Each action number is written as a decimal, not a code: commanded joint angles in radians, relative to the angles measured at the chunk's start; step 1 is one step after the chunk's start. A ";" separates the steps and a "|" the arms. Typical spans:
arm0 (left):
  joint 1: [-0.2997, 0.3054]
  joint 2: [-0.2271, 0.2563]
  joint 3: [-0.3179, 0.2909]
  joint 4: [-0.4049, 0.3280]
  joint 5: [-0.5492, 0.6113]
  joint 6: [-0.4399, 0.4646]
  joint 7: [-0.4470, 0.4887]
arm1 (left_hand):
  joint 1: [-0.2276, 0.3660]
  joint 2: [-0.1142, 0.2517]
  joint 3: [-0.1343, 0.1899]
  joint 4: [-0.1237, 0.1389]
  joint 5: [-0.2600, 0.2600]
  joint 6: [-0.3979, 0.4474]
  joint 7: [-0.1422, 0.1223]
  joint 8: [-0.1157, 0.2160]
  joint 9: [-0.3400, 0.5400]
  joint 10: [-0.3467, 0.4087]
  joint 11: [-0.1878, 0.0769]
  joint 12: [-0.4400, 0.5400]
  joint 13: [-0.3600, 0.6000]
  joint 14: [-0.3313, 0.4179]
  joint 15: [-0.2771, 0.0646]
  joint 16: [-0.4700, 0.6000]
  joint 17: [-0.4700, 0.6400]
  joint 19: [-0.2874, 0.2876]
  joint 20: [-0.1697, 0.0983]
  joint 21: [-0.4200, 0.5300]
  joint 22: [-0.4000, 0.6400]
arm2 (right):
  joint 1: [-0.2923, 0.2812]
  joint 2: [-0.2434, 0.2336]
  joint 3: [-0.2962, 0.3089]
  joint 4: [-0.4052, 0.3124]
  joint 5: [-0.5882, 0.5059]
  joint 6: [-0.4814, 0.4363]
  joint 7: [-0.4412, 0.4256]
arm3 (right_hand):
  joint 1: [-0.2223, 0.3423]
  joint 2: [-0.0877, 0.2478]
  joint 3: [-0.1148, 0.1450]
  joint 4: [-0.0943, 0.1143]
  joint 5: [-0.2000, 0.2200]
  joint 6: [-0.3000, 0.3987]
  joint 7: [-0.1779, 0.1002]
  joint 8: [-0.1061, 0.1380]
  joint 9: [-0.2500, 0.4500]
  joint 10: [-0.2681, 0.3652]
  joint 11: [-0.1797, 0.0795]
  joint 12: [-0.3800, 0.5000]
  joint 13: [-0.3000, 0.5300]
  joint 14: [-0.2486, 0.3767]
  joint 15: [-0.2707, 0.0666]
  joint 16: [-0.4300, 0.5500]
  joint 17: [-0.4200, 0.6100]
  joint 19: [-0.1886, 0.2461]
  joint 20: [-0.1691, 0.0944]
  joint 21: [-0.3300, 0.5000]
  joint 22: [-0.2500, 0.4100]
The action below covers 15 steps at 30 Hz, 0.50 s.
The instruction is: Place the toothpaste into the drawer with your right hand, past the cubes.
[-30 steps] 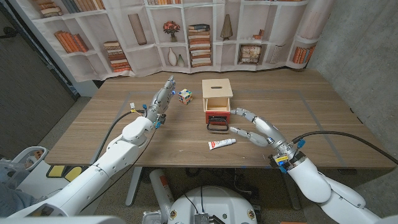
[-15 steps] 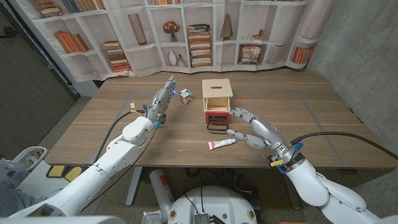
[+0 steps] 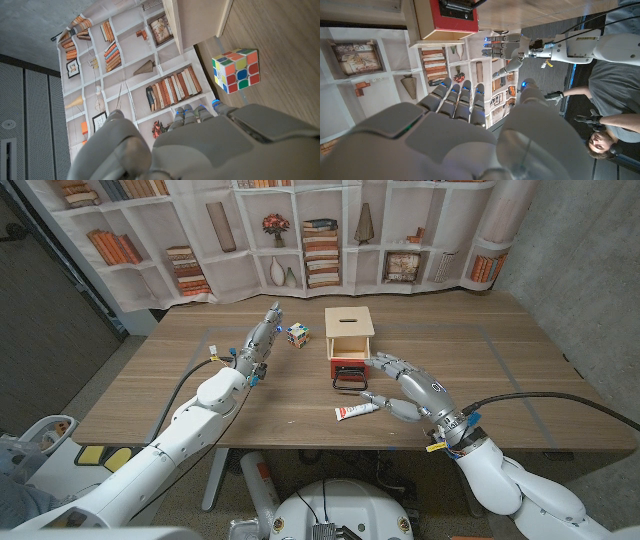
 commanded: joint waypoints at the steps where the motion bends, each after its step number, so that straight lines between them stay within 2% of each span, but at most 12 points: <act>1: -0.007 -0.003 0.001 0.013 -0.001 -0.001 -0.004 | 0.004 0.012 -0.004 0.001 0.001 0.004 0.003 -0.002 0.003 -0.001 0.000 0.000 0.003 -0.002 0.001 -0.003 0.002 -0.036 -0.012 -0.001 0.002 | 0.013 -0.035 -0.035 -0.030 -0.070 -0.103 -0.034 | 0.017 0.000 0.006 -0.007 0.006 0.002 -0.002 -0.003 0.003 0.001 -0.006 -0.005 0.005 0.012 -0.008 -0.001 0.003 0.010 -0.007 -0.003 0.001; 15: -0.009 -0.001 0.001 0.013 -0.001 0.009 0.000 | 0.005 0.013 -0.007 0.001 0.000 0.006 0.004 -0.002 0.003 -0.003 0.000 -0.001 0.003 -0.003 0.000 -0.004 0.002 -0.037 -0.010 -0.001 0.002 | 0.034 -0.074 -0.078 -0.051 -0.102 -0.176 -0.032 | 0.049 -0.006 0.013 -0.018 0.018 0.004 -0.011 -0.004 0.003 0.006 -0.015 -0.005 0.006 0.018 -0.011 -0.001 0.003 0.014 -0.008 -0.008 0.001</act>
